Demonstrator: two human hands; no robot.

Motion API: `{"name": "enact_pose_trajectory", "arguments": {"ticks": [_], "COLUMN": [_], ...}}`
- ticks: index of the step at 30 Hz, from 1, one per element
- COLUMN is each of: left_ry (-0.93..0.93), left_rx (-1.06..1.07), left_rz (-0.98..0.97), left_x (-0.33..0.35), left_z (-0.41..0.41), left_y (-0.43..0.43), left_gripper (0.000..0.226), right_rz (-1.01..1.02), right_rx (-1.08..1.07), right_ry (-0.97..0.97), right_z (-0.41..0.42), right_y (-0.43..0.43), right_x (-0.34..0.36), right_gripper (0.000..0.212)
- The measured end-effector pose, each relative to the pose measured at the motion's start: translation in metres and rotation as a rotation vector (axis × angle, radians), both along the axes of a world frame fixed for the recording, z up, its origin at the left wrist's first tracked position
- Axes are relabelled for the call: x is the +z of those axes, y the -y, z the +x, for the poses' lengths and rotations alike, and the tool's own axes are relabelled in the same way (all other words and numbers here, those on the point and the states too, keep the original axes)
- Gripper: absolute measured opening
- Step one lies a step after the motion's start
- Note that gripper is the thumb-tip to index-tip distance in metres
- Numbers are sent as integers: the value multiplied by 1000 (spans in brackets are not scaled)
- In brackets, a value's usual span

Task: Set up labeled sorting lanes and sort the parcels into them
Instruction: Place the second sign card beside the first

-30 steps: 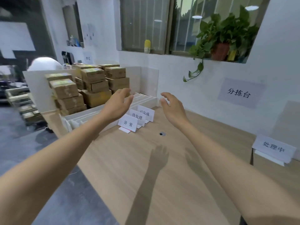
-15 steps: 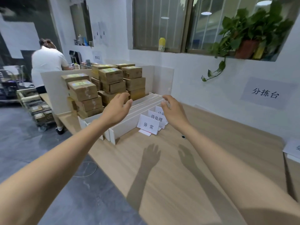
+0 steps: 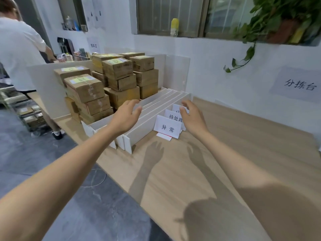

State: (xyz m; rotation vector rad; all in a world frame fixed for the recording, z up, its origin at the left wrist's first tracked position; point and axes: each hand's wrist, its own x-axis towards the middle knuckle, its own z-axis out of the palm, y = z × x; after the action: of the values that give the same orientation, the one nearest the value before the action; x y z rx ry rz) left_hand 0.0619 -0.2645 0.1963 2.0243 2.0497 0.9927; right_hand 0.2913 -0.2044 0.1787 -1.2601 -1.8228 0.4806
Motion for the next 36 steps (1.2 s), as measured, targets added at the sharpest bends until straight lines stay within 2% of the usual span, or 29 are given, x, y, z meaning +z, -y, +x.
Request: {"name": "enact_pose_trajectory", "arguments": {"ticks": [13, 18, 28, 36], "left_ry": [-22, -12, -15, 1], "left_rx": [-35, -66, -287, -404], "left_rz": [-42, -81, -223, -469], "left_x": [-24, -38, -95, -149], "left_z": [-58, -57, -40, -36], "left_y": [-179, -243, -322, -365], "left_gripper": [44, 45, 45, 46], "right_rz": [-52, -112, -243, -392], "right_rx": [-21, -61, -236, -421], "right_ry": [-30, -24, -21, -80], "right_z": [-55, -61, -50, -50], "right_y": [-166, -213, -263, -276], "right_x": [-30, -47, -107, -159], "right_gripper": [36, 36, 32, 32]}}
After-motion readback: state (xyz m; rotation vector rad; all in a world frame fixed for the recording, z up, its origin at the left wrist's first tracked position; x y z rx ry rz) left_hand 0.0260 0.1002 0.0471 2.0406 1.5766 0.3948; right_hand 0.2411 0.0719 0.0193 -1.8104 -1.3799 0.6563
